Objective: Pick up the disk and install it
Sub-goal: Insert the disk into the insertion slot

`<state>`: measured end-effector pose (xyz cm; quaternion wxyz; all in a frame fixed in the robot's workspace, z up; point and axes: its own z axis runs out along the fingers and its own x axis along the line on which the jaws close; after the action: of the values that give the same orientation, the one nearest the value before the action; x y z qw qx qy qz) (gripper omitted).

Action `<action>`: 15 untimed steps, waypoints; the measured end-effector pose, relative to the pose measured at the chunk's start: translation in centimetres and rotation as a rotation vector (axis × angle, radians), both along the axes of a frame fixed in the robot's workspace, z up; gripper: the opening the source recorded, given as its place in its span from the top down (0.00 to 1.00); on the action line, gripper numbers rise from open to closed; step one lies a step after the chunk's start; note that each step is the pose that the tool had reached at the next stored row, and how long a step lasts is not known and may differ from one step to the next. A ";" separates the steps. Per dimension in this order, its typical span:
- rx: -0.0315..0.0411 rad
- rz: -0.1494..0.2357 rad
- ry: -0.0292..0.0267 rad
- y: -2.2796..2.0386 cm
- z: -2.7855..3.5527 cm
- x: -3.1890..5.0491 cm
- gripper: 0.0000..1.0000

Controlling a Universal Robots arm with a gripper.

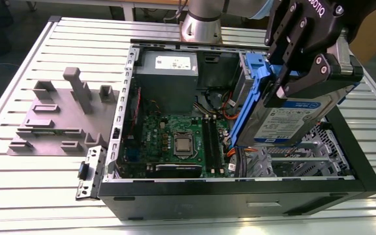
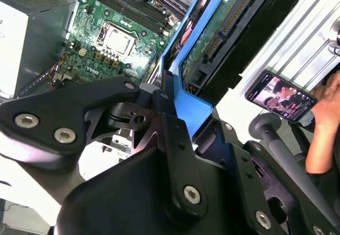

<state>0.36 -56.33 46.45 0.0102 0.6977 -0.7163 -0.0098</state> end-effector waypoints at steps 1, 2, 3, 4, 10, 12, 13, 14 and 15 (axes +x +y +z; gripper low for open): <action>-0.0001 0.000 0.0000 0.00 0.00 0.03 0.64; 0.0000 0.000 0.0000 0.00 0.00 0.06 0.64; 0.0000 0.000 0.0000 0.00 0.00 0.06 0.64; 0.0000 0.000 0.0000 0.00 0.00 0.07 0.64; 0.0000 0.000 0.0000 0.00 0.00 0.49 0.64; 0.0001 0.000 0.0000 0.00 0.00 0.50 0.64; 0.0000 0.000 0.0000 0.00 0.00 0.50 0.64; 0.0000 0.000 0.0000 0.00 0.00 0.50 0.64; 0.0000 0.000 0.0000 0.00 0.00 0.50 0.64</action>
<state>0.87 -56.33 46.45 0.0102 0.6977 -0.7163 -0.0098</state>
